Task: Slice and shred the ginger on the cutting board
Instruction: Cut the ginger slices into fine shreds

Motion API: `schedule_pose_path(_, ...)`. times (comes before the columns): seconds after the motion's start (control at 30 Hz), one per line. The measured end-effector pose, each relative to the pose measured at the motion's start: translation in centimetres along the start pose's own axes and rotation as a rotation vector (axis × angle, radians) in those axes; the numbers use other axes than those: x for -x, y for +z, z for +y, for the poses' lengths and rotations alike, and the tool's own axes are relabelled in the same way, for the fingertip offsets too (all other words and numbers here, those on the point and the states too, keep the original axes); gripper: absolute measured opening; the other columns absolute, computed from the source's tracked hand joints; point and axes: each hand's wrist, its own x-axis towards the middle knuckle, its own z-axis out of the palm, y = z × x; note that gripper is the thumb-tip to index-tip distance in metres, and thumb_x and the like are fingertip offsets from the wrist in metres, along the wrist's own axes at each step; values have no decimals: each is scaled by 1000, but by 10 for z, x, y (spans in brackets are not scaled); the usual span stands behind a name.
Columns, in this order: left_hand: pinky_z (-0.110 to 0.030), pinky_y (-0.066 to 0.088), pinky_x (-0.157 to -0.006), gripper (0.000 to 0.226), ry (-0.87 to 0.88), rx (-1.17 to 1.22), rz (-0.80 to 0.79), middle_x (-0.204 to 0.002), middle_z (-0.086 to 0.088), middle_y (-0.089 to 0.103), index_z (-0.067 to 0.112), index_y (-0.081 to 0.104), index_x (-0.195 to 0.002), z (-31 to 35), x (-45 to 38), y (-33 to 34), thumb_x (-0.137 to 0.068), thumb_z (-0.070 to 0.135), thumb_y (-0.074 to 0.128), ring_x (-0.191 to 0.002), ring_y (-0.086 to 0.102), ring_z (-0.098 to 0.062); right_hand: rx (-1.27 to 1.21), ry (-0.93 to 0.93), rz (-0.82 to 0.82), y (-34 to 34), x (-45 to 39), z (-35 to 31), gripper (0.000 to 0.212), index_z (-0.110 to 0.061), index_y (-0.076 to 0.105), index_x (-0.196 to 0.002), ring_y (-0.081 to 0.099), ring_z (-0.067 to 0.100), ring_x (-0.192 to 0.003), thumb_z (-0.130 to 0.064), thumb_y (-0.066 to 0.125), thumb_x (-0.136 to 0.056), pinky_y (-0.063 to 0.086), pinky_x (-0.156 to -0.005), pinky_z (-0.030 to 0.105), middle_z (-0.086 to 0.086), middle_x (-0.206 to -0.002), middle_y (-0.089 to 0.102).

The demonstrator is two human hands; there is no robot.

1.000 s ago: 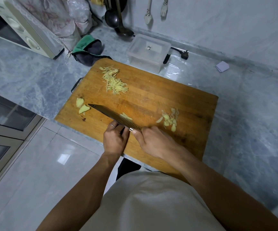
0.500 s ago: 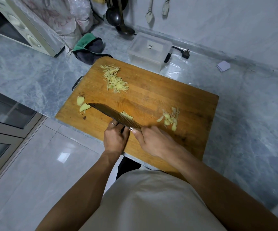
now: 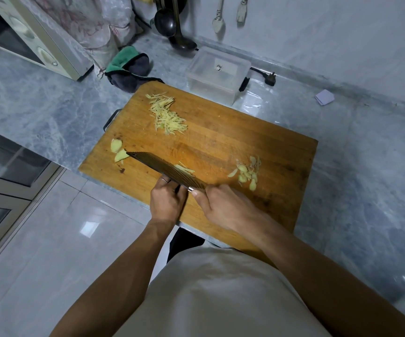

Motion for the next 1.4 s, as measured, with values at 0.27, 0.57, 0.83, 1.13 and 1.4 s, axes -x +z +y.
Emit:
schedule_pose_path(0.27,-26,42,-55,10,-18,-21,3,-72,-26,63,-8,64,-64,4,1,-2,-72,-4,65,-52,60,-37,0,1,13,0,-1,-4,52,-13,54,-87,52,25,-60,-51,26,-107,33,-50,32,6,-70,54)
schedule_pose_path(0.57,-30,45,-52,21,-42,-6,-1,-71,-26,62,-7,65,-65,1,0,-1,-75,8,55,-51,59,-38,24,-9,4,-5,4,-3,52,-14,55,-86,52,26,-63,-51,26,-108,37,-56,31,5,-71,51)
schedule_pose_path(0.83,-30,48,-54,6,-20,-18,-19,-81,-26,66,-7,66,-69,-1,1,0,-74,-6,70,-58,63,-38,-10,27,-3,2,-5,-5,61,-8,60,-100,62,36,-78,-54,22,-107,43,-60,36,15,-87,61)
schedule_pose_path(1.13,-25,45,-51,38,50,-24,21,-68,-23,64,-4,63,-61,1,0,-2,-78,22,43,-54,61,-35,5,25,10,-3,9,-3,50,-14,55,-90,49,27,-67,-51,26,-108,34,-58,32,6,-78,52)
schedule_pose_path(1.4,-28,47,-52,25,11,-20,-21,-73,-25,64,-5,65,-65,0,0,-1,-79,12,53,-55,62,-37,8,31,-3,-1,2,-2,56,-11,58,-96,50,28,-67,-53,24,-107,35,-57,33,6,-75,50)
